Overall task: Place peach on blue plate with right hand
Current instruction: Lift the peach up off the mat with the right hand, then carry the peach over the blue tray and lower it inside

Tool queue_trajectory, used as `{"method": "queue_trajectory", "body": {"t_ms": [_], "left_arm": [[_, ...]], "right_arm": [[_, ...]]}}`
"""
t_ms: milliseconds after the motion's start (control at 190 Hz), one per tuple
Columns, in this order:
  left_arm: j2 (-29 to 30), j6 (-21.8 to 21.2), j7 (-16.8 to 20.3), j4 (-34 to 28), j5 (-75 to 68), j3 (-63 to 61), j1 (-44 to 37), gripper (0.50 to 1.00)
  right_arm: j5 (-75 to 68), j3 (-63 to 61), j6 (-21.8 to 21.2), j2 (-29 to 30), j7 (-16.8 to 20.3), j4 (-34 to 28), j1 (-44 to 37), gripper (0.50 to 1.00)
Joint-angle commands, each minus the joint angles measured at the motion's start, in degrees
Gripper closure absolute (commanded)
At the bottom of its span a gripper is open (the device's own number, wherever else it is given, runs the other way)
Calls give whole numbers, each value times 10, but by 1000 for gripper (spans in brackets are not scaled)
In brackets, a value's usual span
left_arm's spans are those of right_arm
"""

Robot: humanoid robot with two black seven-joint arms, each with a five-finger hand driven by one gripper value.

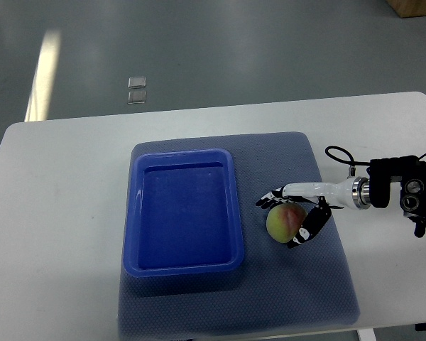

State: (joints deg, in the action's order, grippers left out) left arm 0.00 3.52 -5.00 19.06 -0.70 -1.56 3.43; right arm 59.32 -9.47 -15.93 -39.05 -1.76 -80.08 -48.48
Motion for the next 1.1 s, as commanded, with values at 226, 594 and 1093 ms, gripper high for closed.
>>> {"method": "queue_trajectory", "body": {"t_ms": [226,594,1093], "left_arm": [[0,0,0,-1,0,0,0,500],[0,0,0,-1,0,0,0,500],[0,0,0,3,0,0,0,500]], "right_arm": [[29,-11,2,-19,-4,-2,-19,1000],[-111,-62,-142,-113,-1,-3,-277,1000],[-115,-2,-101,28,1,47,-339,1000]]}}
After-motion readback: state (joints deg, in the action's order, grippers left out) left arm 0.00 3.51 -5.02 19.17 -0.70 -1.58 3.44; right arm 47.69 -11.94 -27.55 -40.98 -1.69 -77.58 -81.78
